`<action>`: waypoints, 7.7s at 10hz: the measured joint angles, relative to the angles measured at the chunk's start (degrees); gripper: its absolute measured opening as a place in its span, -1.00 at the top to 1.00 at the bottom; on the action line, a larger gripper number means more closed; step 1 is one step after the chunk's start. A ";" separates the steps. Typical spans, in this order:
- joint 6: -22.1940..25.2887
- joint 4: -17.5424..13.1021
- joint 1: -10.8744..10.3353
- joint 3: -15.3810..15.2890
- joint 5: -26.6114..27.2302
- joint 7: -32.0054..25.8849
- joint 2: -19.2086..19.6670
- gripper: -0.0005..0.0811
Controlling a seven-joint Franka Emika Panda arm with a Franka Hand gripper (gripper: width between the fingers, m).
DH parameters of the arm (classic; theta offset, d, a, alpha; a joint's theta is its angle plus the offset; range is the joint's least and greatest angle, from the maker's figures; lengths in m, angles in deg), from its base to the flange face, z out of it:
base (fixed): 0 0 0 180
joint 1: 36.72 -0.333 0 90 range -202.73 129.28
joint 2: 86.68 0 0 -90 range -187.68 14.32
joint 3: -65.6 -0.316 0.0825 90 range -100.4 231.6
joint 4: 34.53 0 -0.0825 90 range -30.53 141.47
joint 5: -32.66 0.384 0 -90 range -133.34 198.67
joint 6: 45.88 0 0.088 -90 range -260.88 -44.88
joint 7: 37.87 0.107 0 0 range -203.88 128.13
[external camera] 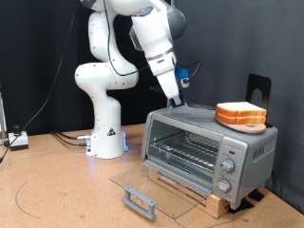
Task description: Make a piece of toast with the oven
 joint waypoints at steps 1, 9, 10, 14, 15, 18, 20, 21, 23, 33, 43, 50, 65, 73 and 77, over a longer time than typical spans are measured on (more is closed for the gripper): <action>0.23 0.06 0.00 0.00 -0.07 0.00 0.00 -0.05; 1.49 0.64 1.08 0.00 -1.84 2.09 0.13 -0.05; 0.48 0.60 1.07 -0.04 -1.71 2.09 0.13 -0.05; -2.09 -0.60 1.04 -0.81 -1.37 2.09 0.81 -0.05; -2.09 -0.91 1.05 -1.06 -1.37 2.25 1.35 -0.05; -1.94 -1.09 1.07 -1.32 -1.59 3.16 2.45 -0.05; -1.77 -1.09 1.07 -1.32 -1.60 3.16 2.85 -0.05; -1.56 -1.08 1.07 -1.29 -1.60 3.16 2.86 -0.05; -0.80 -1.09 1.07 -1.17 -1.60 3.16 2.85 -0.05; 1.81 -1.38 1.06 1.23 -1.83 2.12 2.05 -0.05; 0.14 -1.63 1.17 -0.39 -3.12 2.29 2.37 -0.05; -1.91 -1.76 0.96 -2.48 -1.63 1.93 2.61 -0.05; -1.21 -1.77 0.85 -2.24 -0.37 -0.02 -0.44 -0.05; -0.27 -1.76 0.85 -2.16 -0.22 0.27 -2.24 -0.05; -0.37 -1.76 1.06 -1.95 -0.22 0.31 -2.24 -0.05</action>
